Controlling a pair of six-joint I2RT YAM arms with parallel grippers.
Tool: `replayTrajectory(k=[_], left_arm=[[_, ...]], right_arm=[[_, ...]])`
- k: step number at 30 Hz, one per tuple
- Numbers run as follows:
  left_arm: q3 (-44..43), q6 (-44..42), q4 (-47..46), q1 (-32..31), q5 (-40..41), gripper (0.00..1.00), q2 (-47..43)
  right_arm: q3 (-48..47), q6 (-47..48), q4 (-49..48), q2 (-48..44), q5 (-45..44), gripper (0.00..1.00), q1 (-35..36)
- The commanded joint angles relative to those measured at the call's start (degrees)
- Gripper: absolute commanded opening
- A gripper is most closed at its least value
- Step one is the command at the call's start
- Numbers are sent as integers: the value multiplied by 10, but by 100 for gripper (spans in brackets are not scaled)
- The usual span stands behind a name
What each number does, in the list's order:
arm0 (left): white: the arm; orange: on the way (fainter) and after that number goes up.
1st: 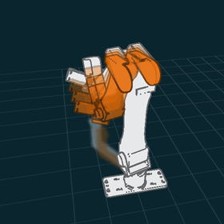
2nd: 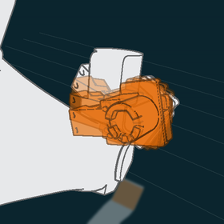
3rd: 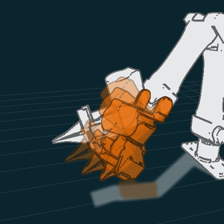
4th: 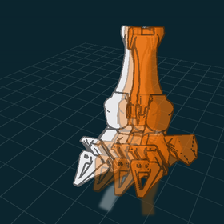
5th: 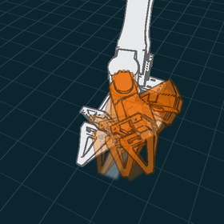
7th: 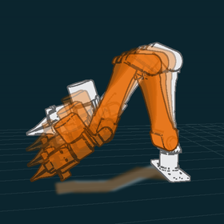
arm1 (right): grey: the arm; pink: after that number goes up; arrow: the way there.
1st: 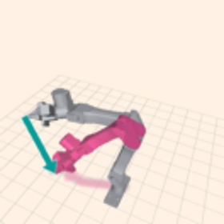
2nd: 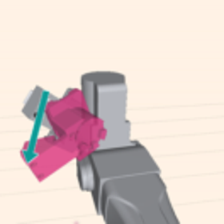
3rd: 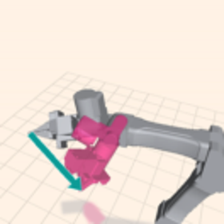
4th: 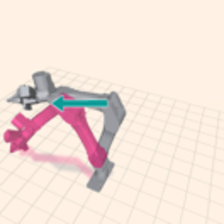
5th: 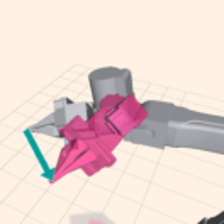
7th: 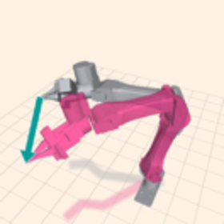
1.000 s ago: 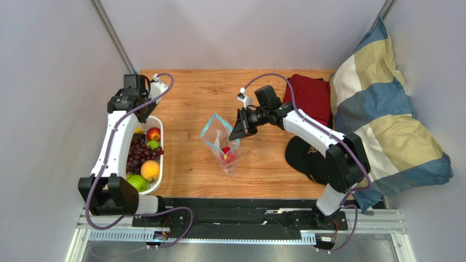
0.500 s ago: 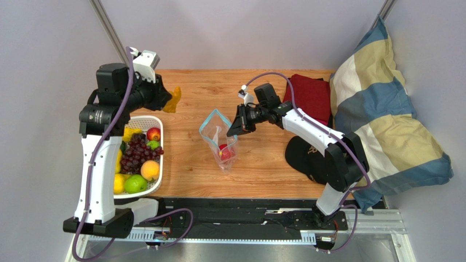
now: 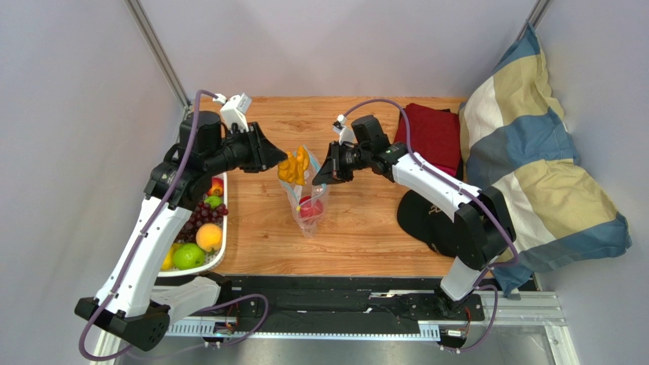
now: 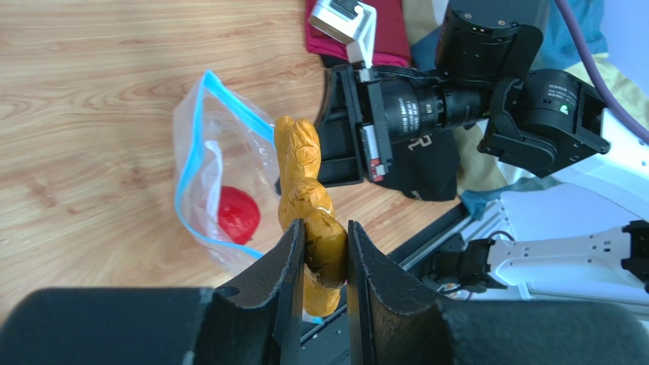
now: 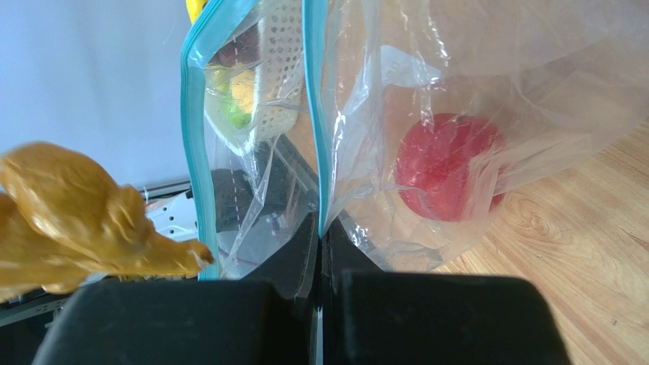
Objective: Place the food in the zip-top bag and seal the zipper
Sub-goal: Place the fake vegetable in the zipper food storage bag.
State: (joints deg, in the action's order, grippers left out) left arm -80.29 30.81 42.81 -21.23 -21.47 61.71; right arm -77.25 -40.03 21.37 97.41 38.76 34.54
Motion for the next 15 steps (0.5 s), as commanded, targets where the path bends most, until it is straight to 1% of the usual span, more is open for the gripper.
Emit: replayTrajectory(k=[1, 3, 6, 9, 10, 11, 12, 13, 14, 15], left_arm=[[14, 39, -40, -45, 54, 0, 9], [36, 50, -40, -48, 64, 0, 16], [45, 41, -40, -50, 55, 1, 29], [40, 34, -39, -51, 79, 13, 39], [37, 34, -38, -51, 79, 25, 42], [31, 33, -38, -52, 76, 33, 47], [27, 24, -40, -52, 50, 41, 52], [19, -12, -41, -52, 29, 70, 56], [-6, -39, -27, -52, 17, 88, 61], [-18, -60, -19, -51, 7, 99, 61]], right_arm=[[0, -11, -32, -35, -30, 0, 5], [2, -12, -32, -44, -33, 0, 5], [4, -8, -30, -54, -37, 0, 4], [9, -8, -19, -64, -37, 0, 5], [11, -8, -19, -70, -35, 0, 5], [12, -5, -19, -71, -33, 0, 5], [15, -1, -16, -72, -33, 0, 4], [15, 0, -16, -72, -28, 0, 4], [14, 4, -7, -72, -26, 0, 5], [12, 13, -4, -71, -22, 0, 5]])
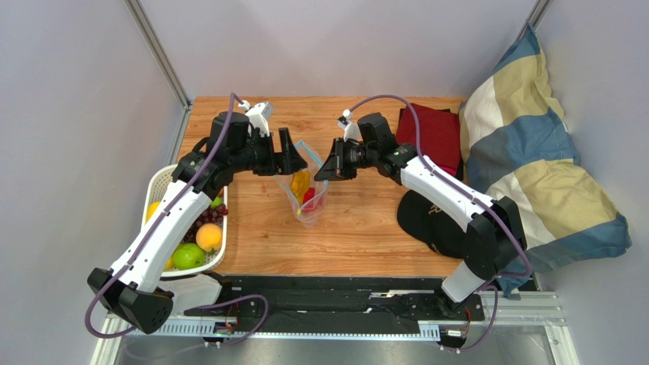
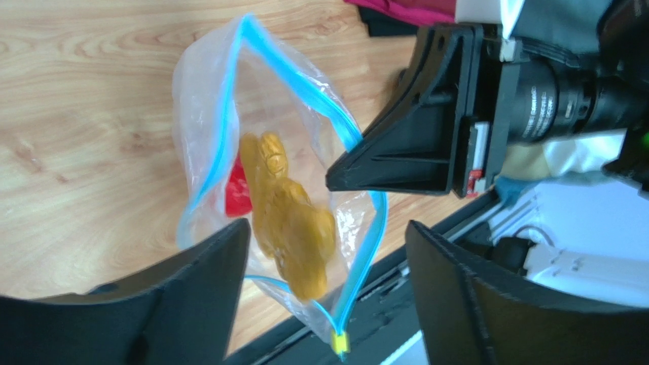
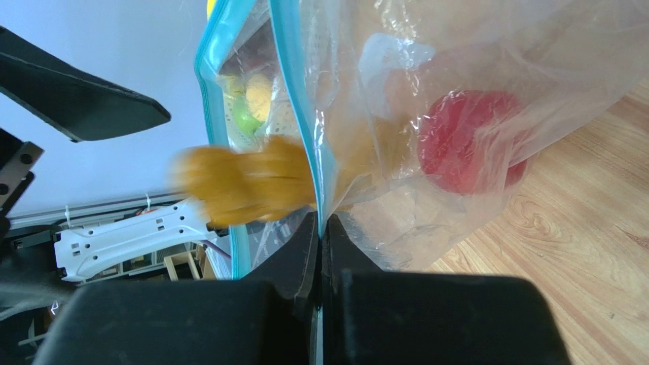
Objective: Place the food in the zip-top bag and seal the zipper
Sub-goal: Place the fake vegetable in the zipper food storage bag, then pick up the fake fruit from the bin.
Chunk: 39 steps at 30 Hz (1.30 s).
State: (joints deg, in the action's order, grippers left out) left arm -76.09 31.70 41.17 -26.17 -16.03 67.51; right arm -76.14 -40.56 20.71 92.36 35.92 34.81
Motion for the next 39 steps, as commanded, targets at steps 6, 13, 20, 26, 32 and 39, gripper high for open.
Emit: replayTrajectory(k=[6, 13, 20, 26, 32, 39], left_arm=[[-143, -310, 144, 79, -129, 99, -16], [-195, -632, 376, 247, -155, 96, -5], [-150, -863, 485, 335, -14, 86, 56], [-24, -1015, 446, 340, 93, 86, 31], [77, -1060, 348, 340, 141, 86, 43], [148, -1100, 219, 339, 158, 83, 87]], right_arm=[[-1, 36, 17, -18, 20, 0, 0], [1, 60, 22, -10, 30, 0, -1], [2, 72, 28, 0, 38, 0, -1], [4, 81, 28, 5, 36, 0, 0], [-3, 79, 30, 19, 39, 0, -1], [4, 87, 35, 17, 37, 0, -1]])
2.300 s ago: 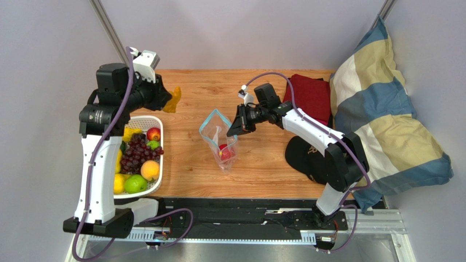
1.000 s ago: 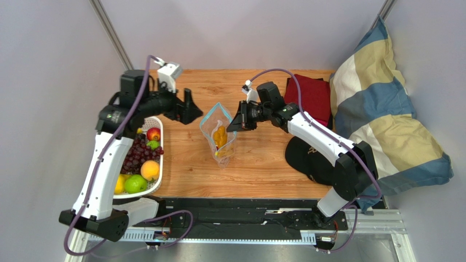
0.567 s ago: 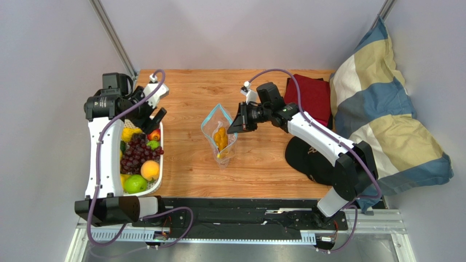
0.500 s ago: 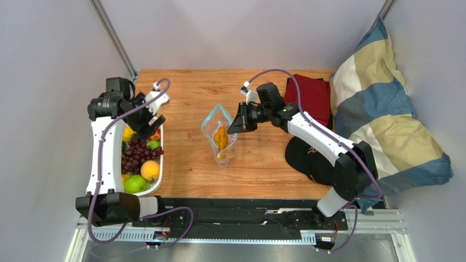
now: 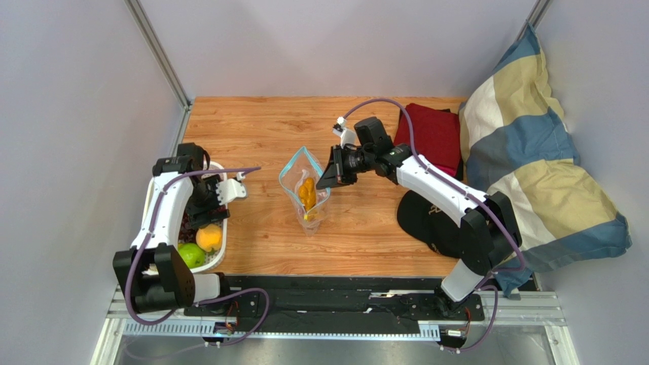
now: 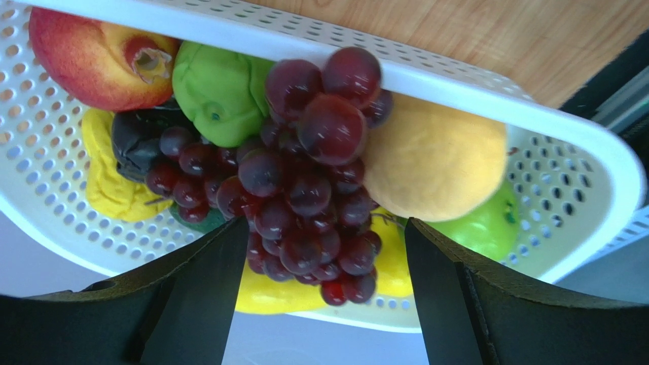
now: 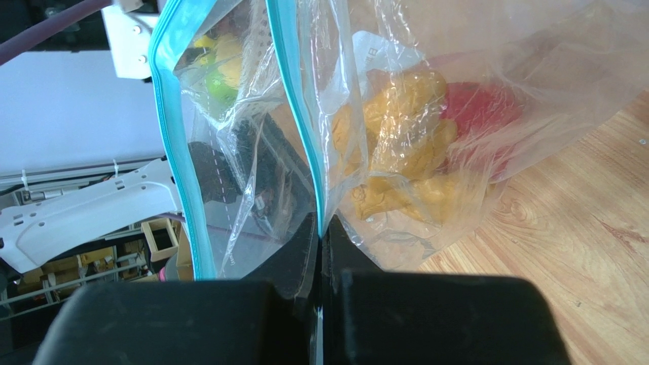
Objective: Place the food in the zip-top bag and seal the zipper
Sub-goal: Pick up the fake fruit from the bin.
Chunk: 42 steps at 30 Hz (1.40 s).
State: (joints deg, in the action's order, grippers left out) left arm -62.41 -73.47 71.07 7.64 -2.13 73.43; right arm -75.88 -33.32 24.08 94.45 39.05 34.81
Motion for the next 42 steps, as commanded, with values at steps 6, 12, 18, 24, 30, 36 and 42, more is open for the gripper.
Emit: replayTrajectory(k=[6, 12, 18, 24, 30, 36, 42], left_arm=[[27, -62, -157, 1, 41, 81, 73], [48, -83, -187, 1, 53, 80, 88], [73, -96, -182, 1, 56, 74, 75], [15, -77, -79, 2, 12, 18, 42], [-2, -76, -45, 1, -1, 0, -24], [-74, -41, 0, 2, -30, 0, -54], [-258, 64, 60, 1, -145, 0, -34]], right_arm=[[5, 7, 2, -1, 12, 0, -4], [7, 9, 2, 1, 13, 0, -10], [12, 10, 1, 4, 19, 0, -13], [13, 15, 2, -2, 16, 0, -14], [23, 18, 2, -12, 12, 0, -14], [26, 18, -2, -17, 12, 0, -14], [25, 15, -3, -14, 15, 0, -14]])
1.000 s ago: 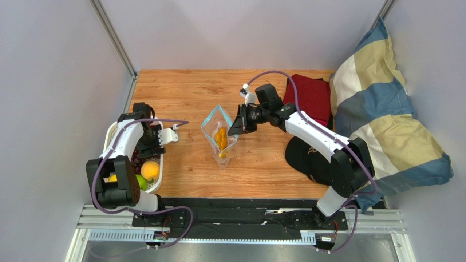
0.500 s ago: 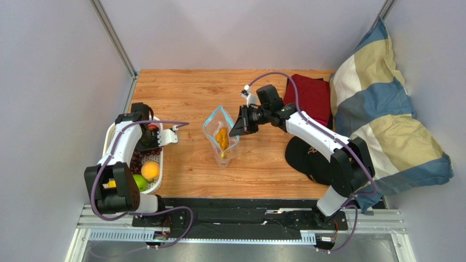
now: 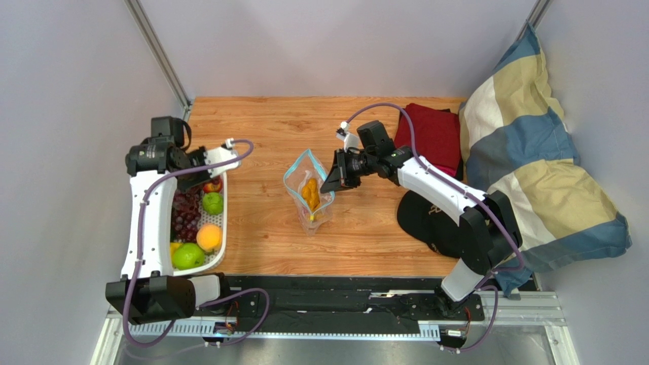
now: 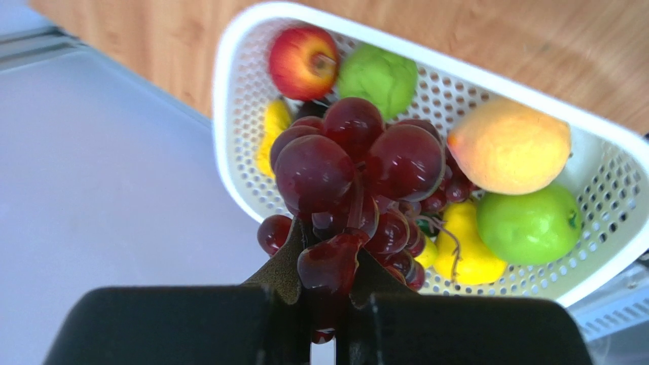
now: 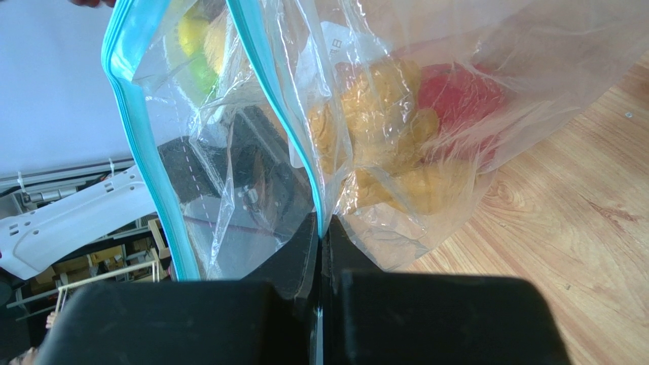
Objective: Place the food in the zip-top bag and seal the zipper
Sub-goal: Pick up the fake fruit from the bin, then place the fake fruit in the zipper food storage bag.
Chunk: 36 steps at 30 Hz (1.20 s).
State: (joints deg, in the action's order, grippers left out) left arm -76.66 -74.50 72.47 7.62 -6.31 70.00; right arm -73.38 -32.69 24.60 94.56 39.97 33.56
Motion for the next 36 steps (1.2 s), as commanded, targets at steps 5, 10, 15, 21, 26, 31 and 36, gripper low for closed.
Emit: replayTrajectory(k=[5, 10, 15, 21, 26, 31, 36], left_arm=[[-239, 181, 70, -41, -243, 0, 15], [-275, 375, -42, -150, -307, 0, -2], [-230, 529, -200, -267, -326, 0, -11], [-181, 648, -311, -343, -306, 0, 29], [-114, 686, -351, -403, -268, 0, 53], [-44, 695, -358, -414, -223, 0, 47], [-25, 681, -299, -413, -185, 7, 54]], right_arm=[[-4, 1, -16, -10, 6, 0, -2], [-11, -9, -25, -2, 10, 0, -2], [-18, -14, -25, -5, 10, 0, -2], [-20, -20, -27, -18, 13, 0, -1], [-25, -26, -28, -19, 13, 0, -2], [-29, -33, -28, -23, 19, 0, -4], [-22, -35, -27, -27, 26, 0, -9]])
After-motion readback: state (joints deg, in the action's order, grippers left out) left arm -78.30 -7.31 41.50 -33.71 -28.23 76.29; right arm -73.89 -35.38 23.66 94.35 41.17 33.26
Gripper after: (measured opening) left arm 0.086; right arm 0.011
